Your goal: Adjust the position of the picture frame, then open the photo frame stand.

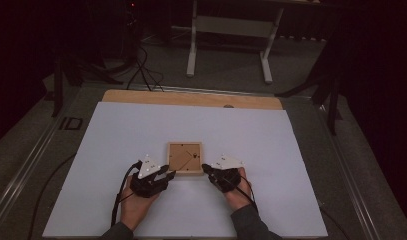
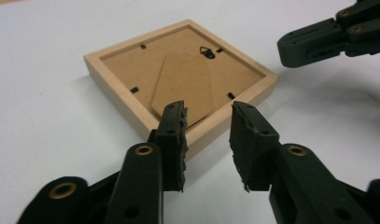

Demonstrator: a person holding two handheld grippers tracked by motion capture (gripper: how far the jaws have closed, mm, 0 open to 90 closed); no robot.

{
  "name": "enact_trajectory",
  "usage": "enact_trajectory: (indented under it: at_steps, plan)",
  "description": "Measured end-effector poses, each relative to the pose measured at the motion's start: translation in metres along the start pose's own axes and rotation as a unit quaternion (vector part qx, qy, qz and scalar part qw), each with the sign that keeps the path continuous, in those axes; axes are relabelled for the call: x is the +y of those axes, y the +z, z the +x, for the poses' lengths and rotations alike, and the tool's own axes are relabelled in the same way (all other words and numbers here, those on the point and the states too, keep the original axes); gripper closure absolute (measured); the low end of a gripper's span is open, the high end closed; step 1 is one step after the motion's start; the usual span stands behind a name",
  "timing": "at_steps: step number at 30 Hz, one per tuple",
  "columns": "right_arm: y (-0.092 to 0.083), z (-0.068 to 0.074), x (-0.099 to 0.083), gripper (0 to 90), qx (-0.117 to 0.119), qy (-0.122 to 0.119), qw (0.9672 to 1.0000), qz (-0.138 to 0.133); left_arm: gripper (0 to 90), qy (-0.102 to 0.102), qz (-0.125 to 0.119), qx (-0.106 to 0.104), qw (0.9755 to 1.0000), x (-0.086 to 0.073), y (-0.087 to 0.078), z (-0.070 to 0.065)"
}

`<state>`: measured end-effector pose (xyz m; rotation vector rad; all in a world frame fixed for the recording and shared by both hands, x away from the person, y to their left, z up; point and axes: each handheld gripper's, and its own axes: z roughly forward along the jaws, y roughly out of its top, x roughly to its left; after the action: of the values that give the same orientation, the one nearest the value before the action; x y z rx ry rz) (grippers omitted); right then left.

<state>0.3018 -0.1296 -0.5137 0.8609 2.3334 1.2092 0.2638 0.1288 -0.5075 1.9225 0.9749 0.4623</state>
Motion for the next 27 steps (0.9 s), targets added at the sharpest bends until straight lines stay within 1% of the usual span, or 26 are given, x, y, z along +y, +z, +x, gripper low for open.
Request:
enact_trajectory:
  at_steps: [2,4,5,6,10,12,13,14,17,22,25,26,27]
  plan:
    - [0.001,-0.004,0.002,89.7,0.002,0.003,1.0000,-0.002,60.2,0.003,-0.002,0.000,1.0000,0.004,-0.002,-0.001]
    - [0.002,-0.005,0.002,89.7,0.005,0.004,1.0000,-0.002,59.1,0.005,-0.003,0.000,1.0000,0.005,-0.003,0.000]
    - [0.004,-0.006,0.002,89.7,0.012,0.011,0.9999,-0.001,58.9,0.003,-0.002,-0.003,1.0000,0.009,-0.004,0.001]
    - [0.005,-0.006,0.002,89.8,0.013,0.012,0.9998,0.002,58.3,0.000,-0.001,-0.003,1.0000,0.011,-0.004,0.002]
    - [0.005,-0.003,0.001,89.8,0.019,0.005,0.9998,0.007,56.5,-0.008,-0.004,0.000,1.0000,0.016,-0.003,0.004]
    - [0.005,-0.002,0.001,89.8,0.021,0.001,0.9998,0.008,53.9,-0.007,0.002,0.002,1.0000,0.020,-0.001,0.004]
    - [0.006,-0.002,0.001,89.8,0.021,0.001,0.9997,0.009,52.7,-0.008,0.007,-0.001,0.9999,0.022,0.001,0.004]
    - [0.006,-0.002,0.001,89.8,0.021,0.002,0.9997,0.011,52.4,-0.008,0.011,-0.001,0.9999,0.023,0.004,0.004]
    - [0.008,-0.001,0.000,89.8,0.022,0.002,0.9996,0.016,52.2,-0.001,0.017,0.010,0.9998,0.025,0.009,0.004]
    - [0.012,0.001,0.000,89.8,0.026,0.001,0.9995,0.017,50.6,-0.007,0.014,0.026,0.9995,0.029,0.012,0.009]
    - [0.012,0.001,-0.001,89.8,0.026,0.001,0.9995,0.017,50.7,-0.013,0.012,0.023,0.9996,0.030,0.013,0.012]
    - [0.012,0.001,-0.001,89.8,0.025,0.001,0.9996,0.017,50.7,-0.012,0.015,0.021,0.9996,0.030,0.014,0.012]
    - [0.012,0.001,-0.001,89.8,0.024,0.000,0.9996,0.016,50.4,-0.007,0.021,0.020,0.9995,0.029,0.015,0.012]
